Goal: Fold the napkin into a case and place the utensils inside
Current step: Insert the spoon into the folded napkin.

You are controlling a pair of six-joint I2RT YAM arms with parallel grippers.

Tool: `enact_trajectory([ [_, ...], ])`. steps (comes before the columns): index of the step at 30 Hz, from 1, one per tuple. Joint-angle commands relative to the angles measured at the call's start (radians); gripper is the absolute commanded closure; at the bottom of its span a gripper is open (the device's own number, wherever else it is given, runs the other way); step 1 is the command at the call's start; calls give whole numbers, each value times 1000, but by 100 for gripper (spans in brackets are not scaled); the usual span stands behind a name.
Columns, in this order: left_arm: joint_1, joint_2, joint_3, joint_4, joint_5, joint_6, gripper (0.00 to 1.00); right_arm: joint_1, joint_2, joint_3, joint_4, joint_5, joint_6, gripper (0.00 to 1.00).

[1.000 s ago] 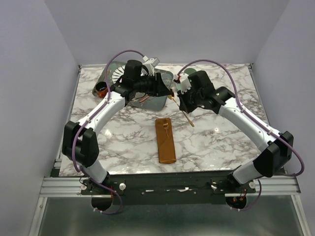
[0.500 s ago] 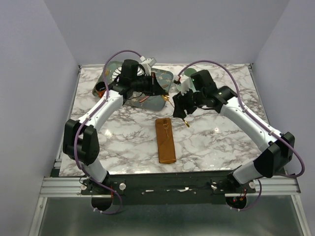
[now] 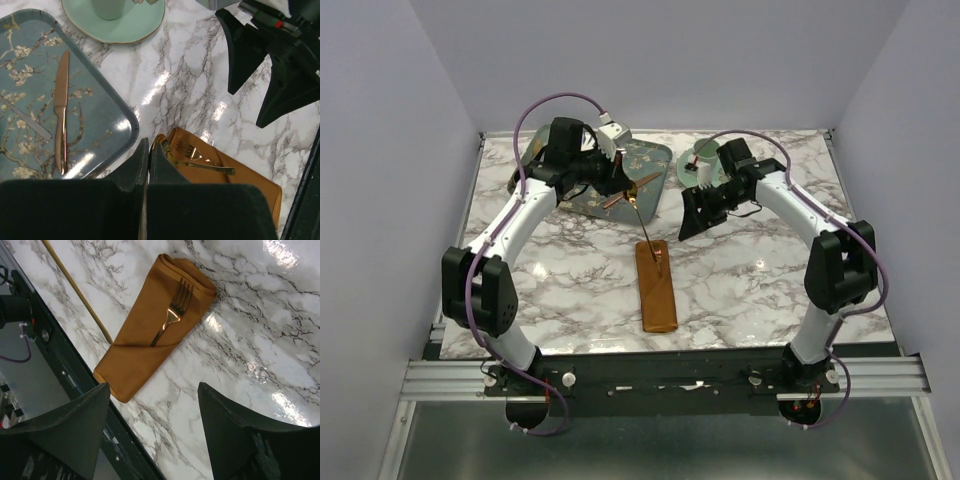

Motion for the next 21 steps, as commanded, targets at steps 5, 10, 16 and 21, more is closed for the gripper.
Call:
enact_trajectory([
  [5,-1,63,61,30,-81,138,100,5,116,36,49,-51,81,27],
  [10,-1,85,92,44,-118,167,100,6,167,70,121,-39,181,52],
  [16,20,71,85,30,-128,141,100,52,214,146,141,56,249,82],
  [21,29,63,42,30,-135,118,100,114,274,226,123,137,269,88],
])
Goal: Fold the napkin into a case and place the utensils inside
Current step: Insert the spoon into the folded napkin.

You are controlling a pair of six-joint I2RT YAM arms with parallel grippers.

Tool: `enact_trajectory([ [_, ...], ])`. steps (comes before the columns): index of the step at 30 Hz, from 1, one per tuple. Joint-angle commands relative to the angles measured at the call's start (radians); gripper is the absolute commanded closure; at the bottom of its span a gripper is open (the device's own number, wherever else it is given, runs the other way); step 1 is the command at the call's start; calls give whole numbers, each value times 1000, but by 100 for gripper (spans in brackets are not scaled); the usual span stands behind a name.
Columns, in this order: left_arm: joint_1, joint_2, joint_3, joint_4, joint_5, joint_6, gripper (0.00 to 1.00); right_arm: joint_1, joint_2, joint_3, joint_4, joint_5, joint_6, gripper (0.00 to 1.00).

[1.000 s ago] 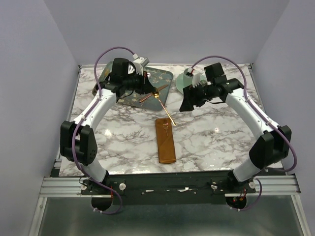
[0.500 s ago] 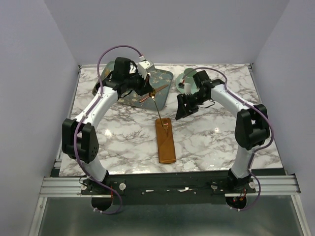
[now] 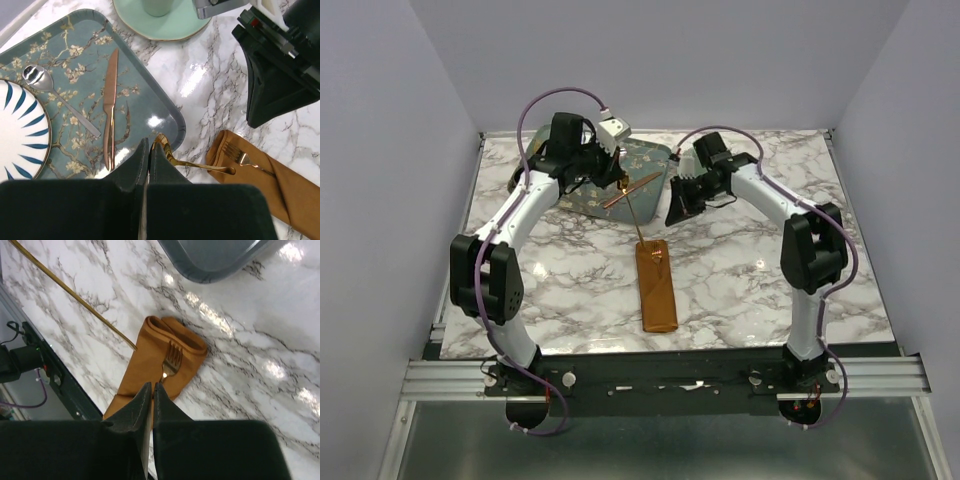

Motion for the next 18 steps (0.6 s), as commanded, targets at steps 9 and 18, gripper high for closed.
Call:
enact_trajectory([
  [9,4,12,-32,35,-40,-76,100,132,116,133,-14,274,40,89],
  [18,-2,28,-51,37,-44,-85,100,150,166,140,-21,322,28,90],
])
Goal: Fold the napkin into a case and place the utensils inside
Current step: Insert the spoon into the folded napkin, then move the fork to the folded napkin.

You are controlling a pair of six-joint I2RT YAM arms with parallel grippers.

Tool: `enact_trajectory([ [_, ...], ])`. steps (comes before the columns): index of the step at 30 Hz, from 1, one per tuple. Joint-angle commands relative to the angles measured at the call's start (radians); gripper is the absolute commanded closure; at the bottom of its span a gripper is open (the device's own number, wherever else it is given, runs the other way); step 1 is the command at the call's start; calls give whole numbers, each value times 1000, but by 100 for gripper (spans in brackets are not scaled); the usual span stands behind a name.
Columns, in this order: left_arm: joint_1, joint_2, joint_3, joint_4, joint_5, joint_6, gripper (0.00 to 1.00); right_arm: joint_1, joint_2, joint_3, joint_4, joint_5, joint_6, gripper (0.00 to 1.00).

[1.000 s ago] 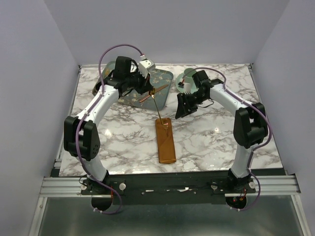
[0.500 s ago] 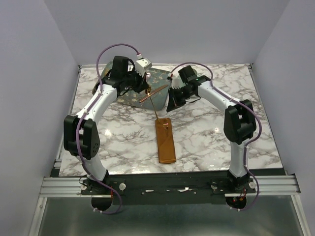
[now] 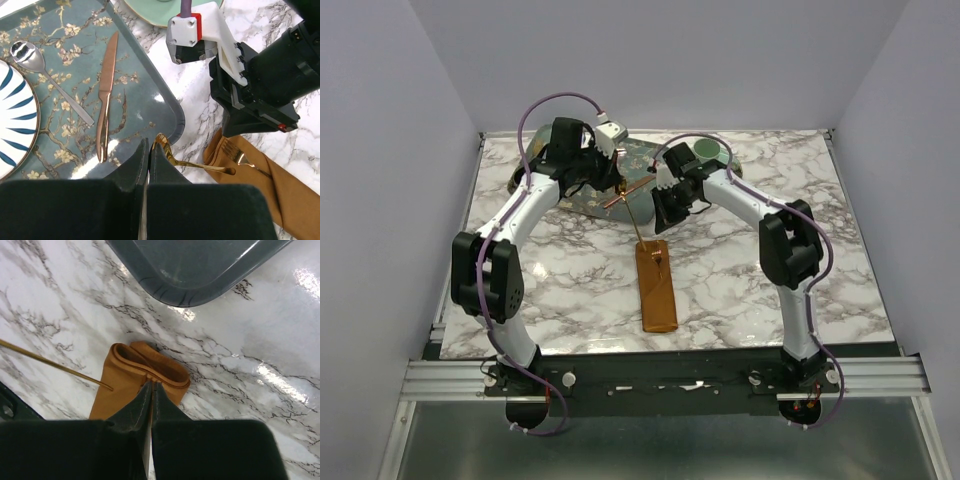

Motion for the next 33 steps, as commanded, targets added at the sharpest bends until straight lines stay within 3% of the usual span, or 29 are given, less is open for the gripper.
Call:
enact_trajectory([
  [1,-9,17,-18,19,-17,-15,100,12,42,31,-18,53,-4,90],
  [33,-18,43,-27,10,-42,-21,100,55,71,-51,-23,56,-54,90],
])
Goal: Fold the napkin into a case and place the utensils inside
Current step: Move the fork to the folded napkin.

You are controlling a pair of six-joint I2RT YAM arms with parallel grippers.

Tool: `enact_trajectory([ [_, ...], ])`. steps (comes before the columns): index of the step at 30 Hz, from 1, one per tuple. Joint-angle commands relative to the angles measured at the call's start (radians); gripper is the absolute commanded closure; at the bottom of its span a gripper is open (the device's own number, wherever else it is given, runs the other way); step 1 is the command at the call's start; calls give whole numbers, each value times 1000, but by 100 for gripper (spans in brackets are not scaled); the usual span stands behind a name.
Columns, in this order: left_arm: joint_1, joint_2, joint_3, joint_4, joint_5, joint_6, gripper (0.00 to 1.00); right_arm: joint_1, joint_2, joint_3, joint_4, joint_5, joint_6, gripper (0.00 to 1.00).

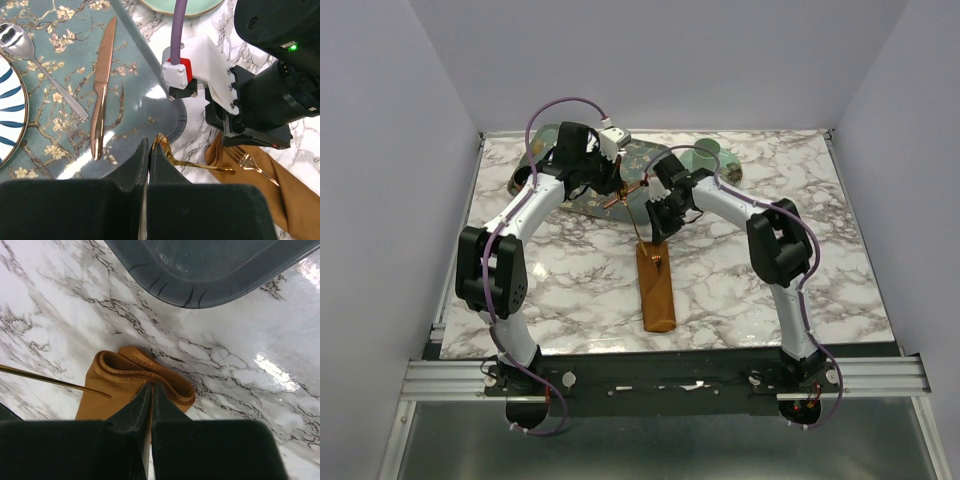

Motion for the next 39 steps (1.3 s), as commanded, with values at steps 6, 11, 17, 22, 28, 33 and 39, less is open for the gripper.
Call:
enact_trajectory([
  [6,-6,1,-23,11,9,1,100,18,-50,-55,-6,1,-14,88],
  [11,-9,-24,-26,19,80,28,100,17,-104,-30,11,-22,-15,80],
  [17,-11,-47,-22,-44,160,94,100,-3,-182,-49,25,-35,-38,67],
  [22,-18,-19,-14,-145,230,169,100,-55,-208,-90,13,-47,-34,59],
  [28,-24,57,50,-267,333,211,100,-170,-225,-99,-19,-114,-51,29],
  [33,-29,120,67,-273,407,185,100,-232,-247,-110,-21,-153,-69,6],
  [39,-32,183,97,-264,454,172,100,-253,-251,-122,-36,-174,-74,3],
])
